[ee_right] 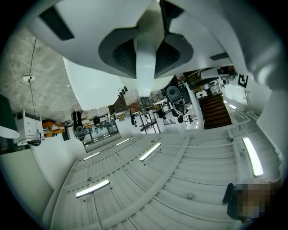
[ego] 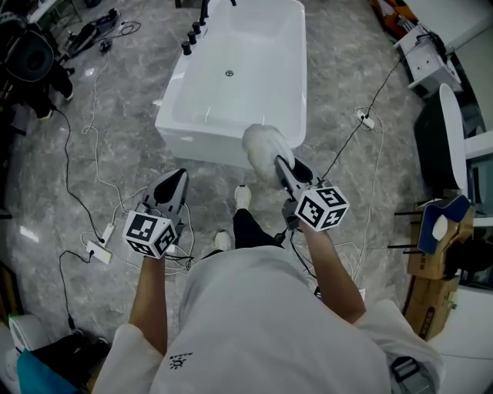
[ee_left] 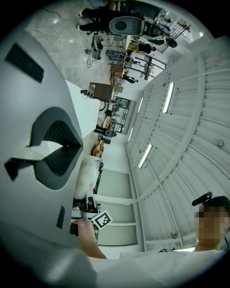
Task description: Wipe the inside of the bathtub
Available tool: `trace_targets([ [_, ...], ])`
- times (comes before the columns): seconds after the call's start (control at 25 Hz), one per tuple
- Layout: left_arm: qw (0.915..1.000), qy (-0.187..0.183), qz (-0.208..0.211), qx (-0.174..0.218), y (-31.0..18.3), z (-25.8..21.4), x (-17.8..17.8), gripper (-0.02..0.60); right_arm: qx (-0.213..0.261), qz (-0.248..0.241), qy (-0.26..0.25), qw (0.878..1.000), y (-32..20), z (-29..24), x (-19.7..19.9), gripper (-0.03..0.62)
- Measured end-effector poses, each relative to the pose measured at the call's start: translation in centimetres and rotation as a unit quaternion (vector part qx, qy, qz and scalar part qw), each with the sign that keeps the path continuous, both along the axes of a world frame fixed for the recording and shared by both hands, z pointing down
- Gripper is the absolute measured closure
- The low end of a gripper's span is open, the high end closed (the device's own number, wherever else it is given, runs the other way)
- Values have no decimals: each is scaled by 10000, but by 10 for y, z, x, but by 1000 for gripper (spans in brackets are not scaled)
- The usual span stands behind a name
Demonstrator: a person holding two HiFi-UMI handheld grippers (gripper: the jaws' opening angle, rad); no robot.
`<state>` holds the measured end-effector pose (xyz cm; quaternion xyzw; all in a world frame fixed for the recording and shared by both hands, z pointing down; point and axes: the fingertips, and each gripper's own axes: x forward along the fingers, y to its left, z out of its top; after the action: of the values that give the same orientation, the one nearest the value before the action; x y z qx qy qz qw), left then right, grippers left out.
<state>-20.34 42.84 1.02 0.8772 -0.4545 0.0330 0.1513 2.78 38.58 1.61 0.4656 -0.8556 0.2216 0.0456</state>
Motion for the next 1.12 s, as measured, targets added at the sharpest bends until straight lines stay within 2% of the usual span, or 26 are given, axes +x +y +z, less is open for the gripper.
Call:
trace_targets([
  [0.32,9998,-86,-29,-150,-53,5,12,569,-83,-78,-26,9999,-62,8,15,494],
  [0.52,9996,22,-98,-247,-97,9,18,569,-209,-207,-139,9995,-107,20,19,494],
  [0.68,9993,-128,-108,-322,-136,11,30,569,-351,-333,-224,9986,-144,30,24,494],
  [1.12,9940,-350,-646,-806,-218,37,44,569,-1030,-861,-270,9906,-227,77,35,494],
])
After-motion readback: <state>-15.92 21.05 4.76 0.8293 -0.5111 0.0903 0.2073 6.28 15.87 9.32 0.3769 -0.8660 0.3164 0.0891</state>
